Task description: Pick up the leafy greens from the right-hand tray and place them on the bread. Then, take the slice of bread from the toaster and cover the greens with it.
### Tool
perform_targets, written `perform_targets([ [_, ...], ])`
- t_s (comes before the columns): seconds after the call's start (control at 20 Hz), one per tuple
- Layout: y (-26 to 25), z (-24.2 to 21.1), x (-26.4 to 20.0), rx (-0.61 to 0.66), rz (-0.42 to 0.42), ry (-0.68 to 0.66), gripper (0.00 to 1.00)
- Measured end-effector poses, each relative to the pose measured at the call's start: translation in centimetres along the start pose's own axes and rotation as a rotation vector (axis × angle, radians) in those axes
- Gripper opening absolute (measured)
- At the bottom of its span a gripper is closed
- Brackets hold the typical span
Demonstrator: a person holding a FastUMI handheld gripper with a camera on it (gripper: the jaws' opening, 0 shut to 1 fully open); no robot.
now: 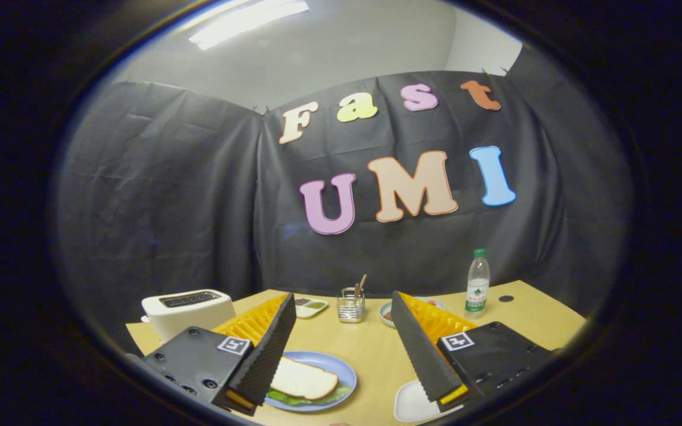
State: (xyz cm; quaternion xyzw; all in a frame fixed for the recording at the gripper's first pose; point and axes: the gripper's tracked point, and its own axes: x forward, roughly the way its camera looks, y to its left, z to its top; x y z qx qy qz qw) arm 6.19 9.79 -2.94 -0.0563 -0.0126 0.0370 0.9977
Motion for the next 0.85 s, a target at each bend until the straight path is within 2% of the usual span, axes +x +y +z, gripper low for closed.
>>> perform_targets([
  [0.25,-0.6,-1.7,0.3,0.03,0.003,0.033,1.0],
  [0.45,-1.5,-1.3,-0.1,0.065,-0.008,0.034,1.0],
  [0.85,-2.6,-0.1,-1.7,0.056,-0.004,0.021,1.0],
])
